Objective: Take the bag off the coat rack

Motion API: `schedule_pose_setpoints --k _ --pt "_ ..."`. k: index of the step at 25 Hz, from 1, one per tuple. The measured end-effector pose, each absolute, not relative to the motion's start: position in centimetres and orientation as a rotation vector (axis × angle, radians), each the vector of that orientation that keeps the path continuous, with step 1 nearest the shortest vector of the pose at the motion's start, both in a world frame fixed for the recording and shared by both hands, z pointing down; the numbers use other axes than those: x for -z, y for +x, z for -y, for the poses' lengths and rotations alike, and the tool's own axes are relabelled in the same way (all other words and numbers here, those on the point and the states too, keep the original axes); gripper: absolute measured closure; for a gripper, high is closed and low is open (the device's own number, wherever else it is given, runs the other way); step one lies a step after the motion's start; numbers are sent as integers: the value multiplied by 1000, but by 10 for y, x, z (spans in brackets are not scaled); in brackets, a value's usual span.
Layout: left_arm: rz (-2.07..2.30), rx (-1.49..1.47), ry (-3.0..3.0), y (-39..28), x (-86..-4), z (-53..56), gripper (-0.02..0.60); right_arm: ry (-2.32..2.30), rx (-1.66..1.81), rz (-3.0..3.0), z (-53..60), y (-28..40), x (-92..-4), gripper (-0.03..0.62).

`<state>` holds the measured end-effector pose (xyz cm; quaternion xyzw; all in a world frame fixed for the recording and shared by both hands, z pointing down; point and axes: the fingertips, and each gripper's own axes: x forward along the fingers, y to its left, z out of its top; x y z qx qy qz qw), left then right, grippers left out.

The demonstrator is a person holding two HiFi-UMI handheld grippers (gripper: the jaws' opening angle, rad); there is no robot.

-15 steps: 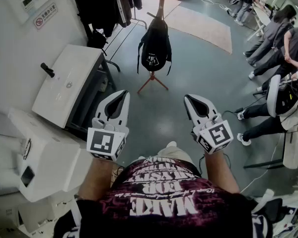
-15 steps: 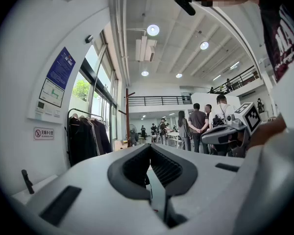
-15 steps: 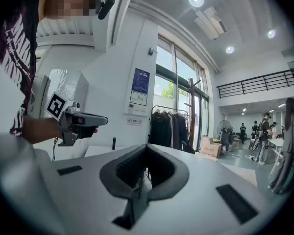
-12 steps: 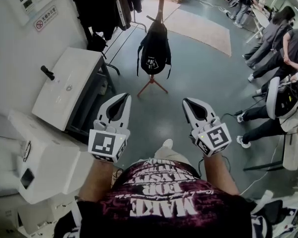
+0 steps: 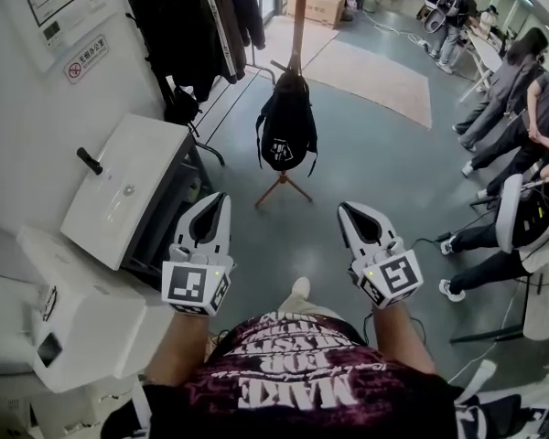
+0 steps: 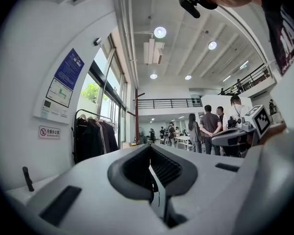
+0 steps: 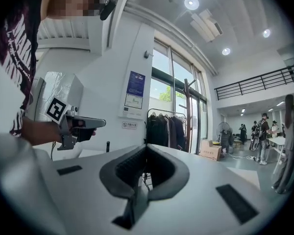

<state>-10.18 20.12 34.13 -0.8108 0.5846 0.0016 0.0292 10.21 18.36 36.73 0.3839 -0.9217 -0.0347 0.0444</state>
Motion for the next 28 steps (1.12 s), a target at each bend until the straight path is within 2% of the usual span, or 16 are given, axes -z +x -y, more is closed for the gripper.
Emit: schedule_pose_setpoints --k 5,15,28 --pt "-1822 8 -2492 -101 -346 -171 575 1143 112 2823 -143 96 -370 584" --pt "-1799 37 -2602 -83 -367 -111 572 1148 40 2800 -82 106 -383 526" --pt "-1785 102 -2587 -43 -369 -54 572 1084 8 2827 -33 128 -388 520"
